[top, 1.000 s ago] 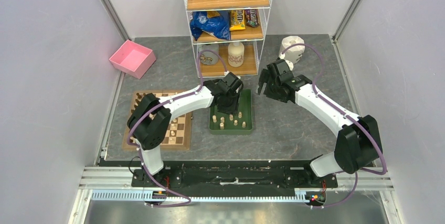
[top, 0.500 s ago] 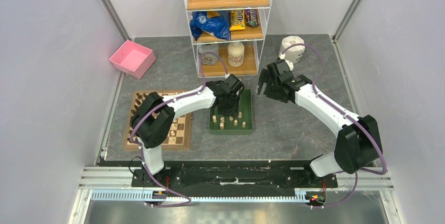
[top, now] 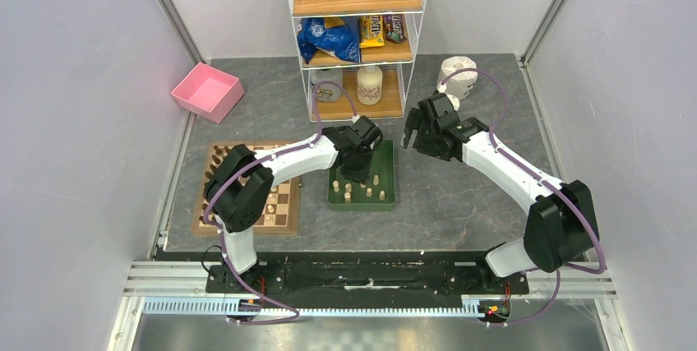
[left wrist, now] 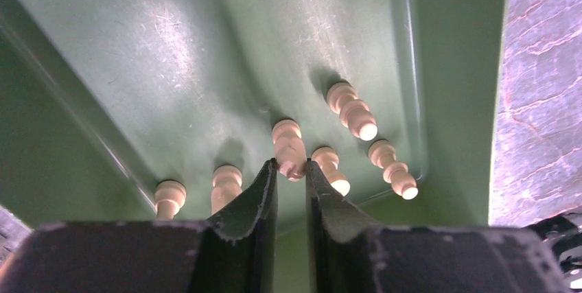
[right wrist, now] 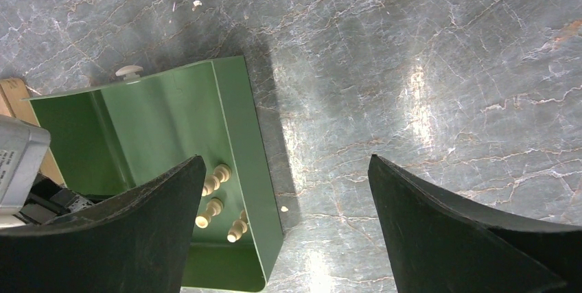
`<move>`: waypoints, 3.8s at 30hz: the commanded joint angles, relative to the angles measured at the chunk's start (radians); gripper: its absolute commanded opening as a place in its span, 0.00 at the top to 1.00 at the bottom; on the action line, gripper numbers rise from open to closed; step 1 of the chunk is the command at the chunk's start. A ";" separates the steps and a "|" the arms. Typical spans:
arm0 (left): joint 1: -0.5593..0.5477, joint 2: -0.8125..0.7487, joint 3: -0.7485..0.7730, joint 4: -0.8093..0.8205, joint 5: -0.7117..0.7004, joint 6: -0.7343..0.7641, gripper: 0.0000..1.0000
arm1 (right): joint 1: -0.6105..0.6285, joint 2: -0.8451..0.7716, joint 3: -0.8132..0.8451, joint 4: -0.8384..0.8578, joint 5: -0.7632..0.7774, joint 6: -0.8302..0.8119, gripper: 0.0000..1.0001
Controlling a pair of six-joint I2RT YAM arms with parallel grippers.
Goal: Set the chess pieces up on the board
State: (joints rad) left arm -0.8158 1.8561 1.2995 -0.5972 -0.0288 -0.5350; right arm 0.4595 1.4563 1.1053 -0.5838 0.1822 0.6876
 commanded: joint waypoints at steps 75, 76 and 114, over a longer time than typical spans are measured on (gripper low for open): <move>0.534 -0.224 -0.186 -0.012 -0.138 0.130 0.73 | -0.006 0.022 0.011 0.032 -0.044 -0.016 0.03; 0.534 -0.225 -0.188 -0.013 -0.143 0.129 0.71 | -0.006 0.021 0.013 0.032 -0.044 -0.016 0.03; 0.140 -0.292 -0.023 0.059 -0.012 0.097 0.16 | -0.006 -0.016 0.006 0.013 0.045 0.022 0.03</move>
State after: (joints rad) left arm -0.5835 1.4731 1.2118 -0.6109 -0.0742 -0.4305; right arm 0.4595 1.4746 1.1053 -0.5762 0.1436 0.6842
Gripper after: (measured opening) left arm 0.789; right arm 0.968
